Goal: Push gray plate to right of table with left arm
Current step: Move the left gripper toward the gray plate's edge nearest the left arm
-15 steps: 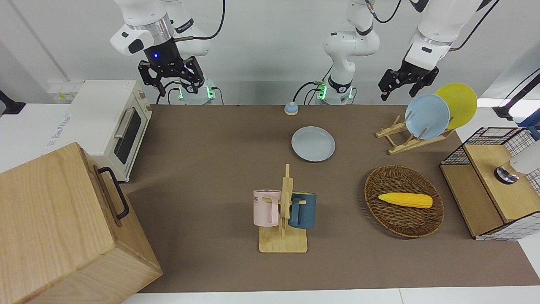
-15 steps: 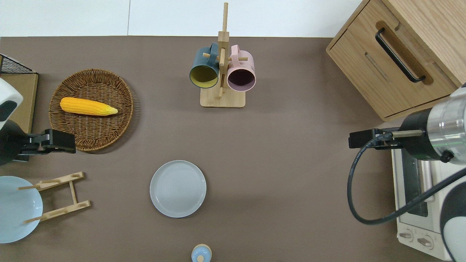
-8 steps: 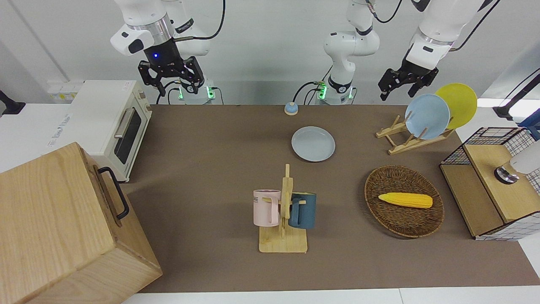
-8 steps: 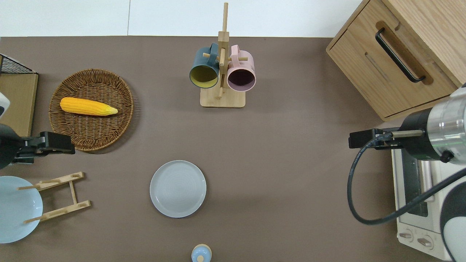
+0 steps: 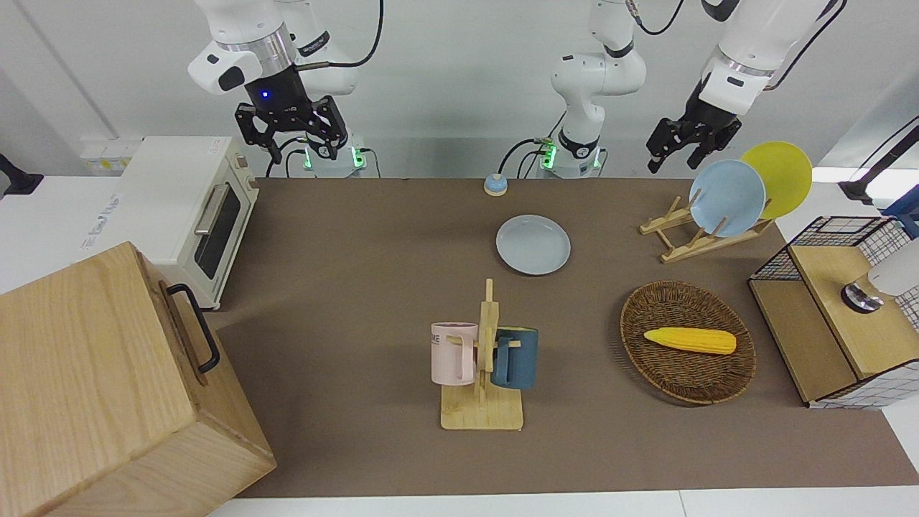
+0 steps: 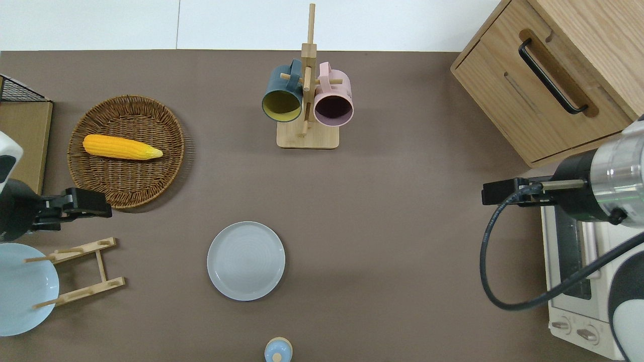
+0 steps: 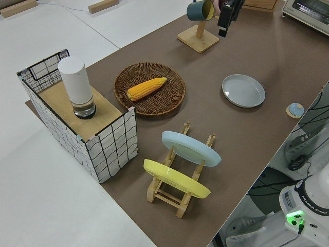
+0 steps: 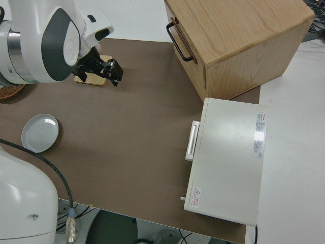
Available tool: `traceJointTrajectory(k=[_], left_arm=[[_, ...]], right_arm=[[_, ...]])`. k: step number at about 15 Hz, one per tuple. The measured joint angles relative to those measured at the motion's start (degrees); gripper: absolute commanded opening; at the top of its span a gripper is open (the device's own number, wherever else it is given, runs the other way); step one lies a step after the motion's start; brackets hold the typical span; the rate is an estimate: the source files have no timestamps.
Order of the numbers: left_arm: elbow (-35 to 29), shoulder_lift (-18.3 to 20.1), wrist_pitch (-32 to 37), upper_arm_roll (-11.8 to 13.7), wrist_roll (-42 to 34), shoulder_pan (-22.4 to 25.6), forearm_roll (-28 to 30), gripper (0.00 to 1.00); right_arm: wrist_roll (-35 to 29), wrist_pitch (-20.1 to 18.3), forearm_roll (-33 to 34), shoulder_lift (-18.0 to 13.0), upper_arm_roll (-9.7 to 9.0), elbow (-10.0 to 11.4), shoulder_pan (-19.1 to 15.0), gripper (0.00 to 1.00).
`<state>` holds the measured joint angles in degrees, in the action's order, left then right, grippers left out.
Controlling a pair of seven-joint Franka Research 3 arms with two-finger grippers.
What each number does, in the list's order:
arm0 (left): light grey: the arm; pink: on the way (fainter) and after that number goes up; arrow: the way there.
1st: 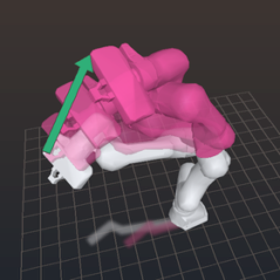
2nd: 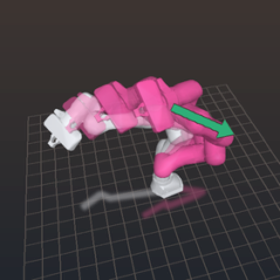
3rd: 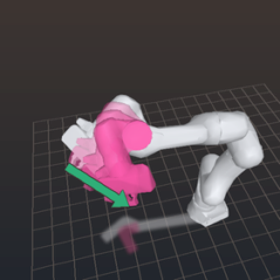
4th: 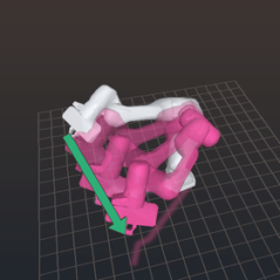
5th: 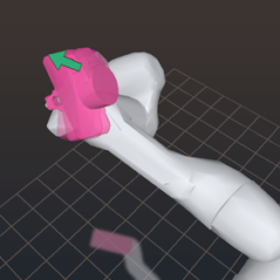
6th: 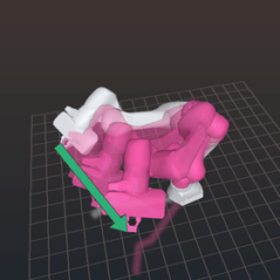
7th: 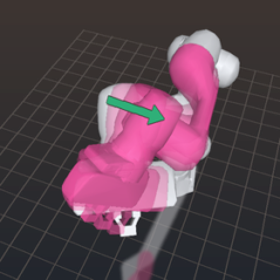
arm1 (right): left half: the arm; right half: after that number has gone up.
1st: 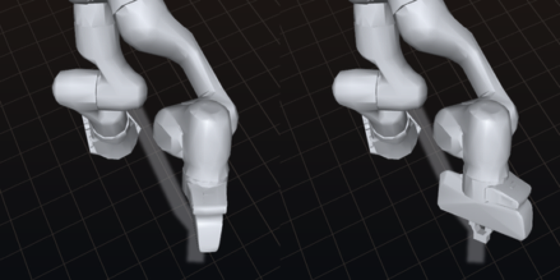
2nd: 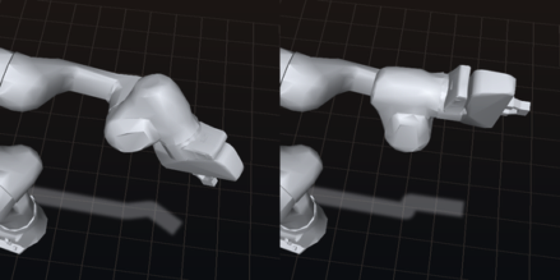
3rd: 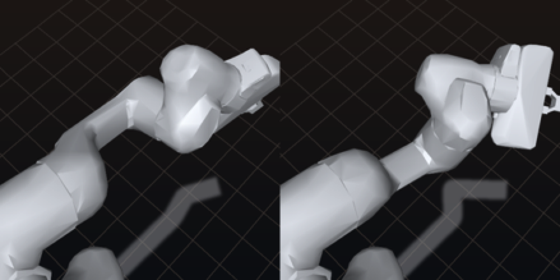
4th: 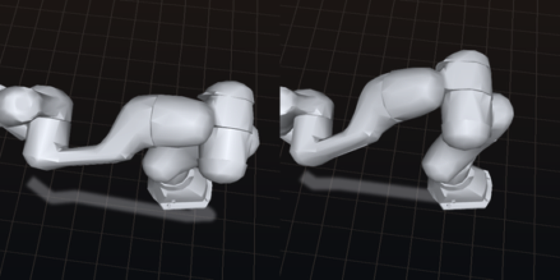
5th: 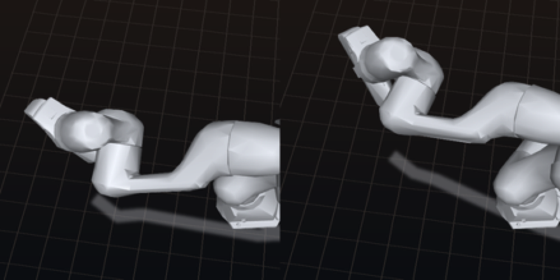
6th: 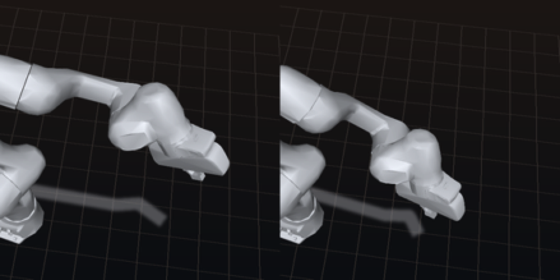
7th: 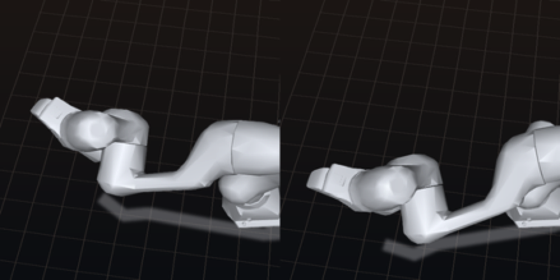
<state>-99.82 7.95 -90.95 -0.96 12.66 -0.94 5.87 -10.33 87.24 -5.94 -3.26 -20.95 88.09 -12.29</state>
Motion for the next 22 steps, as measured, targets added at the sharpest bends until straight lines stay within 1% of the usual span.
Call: traceJointTrajectory(k=[2, 4, 6, 11, 16, 18, 20, 22], left_arm=[[-2.9, -1.1, -2.4, -0.5, 0.5, -0.1, 0.5, 0.89], [-4.7, -2.2, -3.9, -0.7, 0.7, -0.1, 2.2, 0.89], [-6.5, -2.5, -5.7, -0.8, 0.7, -0.1, 2.6, 0.9], [-13.5, -2.5, -12.5, -1.4, 0.8, -0.2, 2.9, 0.87], [-19.5, -1.7, -16.3, -2.4, 0.8, -0.2, 2.9, 0.84], [-21.9, -1.4, -18.4, -2.6, 0.8, -0.3, 3.0, 0.84], [-24.6, -1.1, -20.9, -3.0, 0.8, -0.7, 3.3, 0.84], [-27.7, -1.1, -24.9, -3.2, 0.8, -1.5, 4.0, 0.84]], right_arm=[[0.0, 0.0, 0.0, 0.0, 0.0, 0.0, 0.0, 0.996], [0.0, 0.0, 0.0, 0.0, 0.0, 0.0, 0.0, 0.996], [0.0, 0.0, 0.0, 0.0, 0.0, 0.0, 0.0, 0.996], [0.0, 0.0, 0.0, 0.0, 0.0, 0.0, 0.0, 0.996], [0.0, 0.0, 0.0, 0.0, 0.0, 0.0, 0.0, 0.996], [0.0, 0.0, 0.0, 0.0, 0.0, 0.0, 0.0, 0.996], [0.0, 0.0, 0.0, 0.0, 0.0, 0.0, 0.0, 0.996], [0.0, 0.0, 0.0, 0.0, 0.0, 0.0, 0.0, 0.996]])
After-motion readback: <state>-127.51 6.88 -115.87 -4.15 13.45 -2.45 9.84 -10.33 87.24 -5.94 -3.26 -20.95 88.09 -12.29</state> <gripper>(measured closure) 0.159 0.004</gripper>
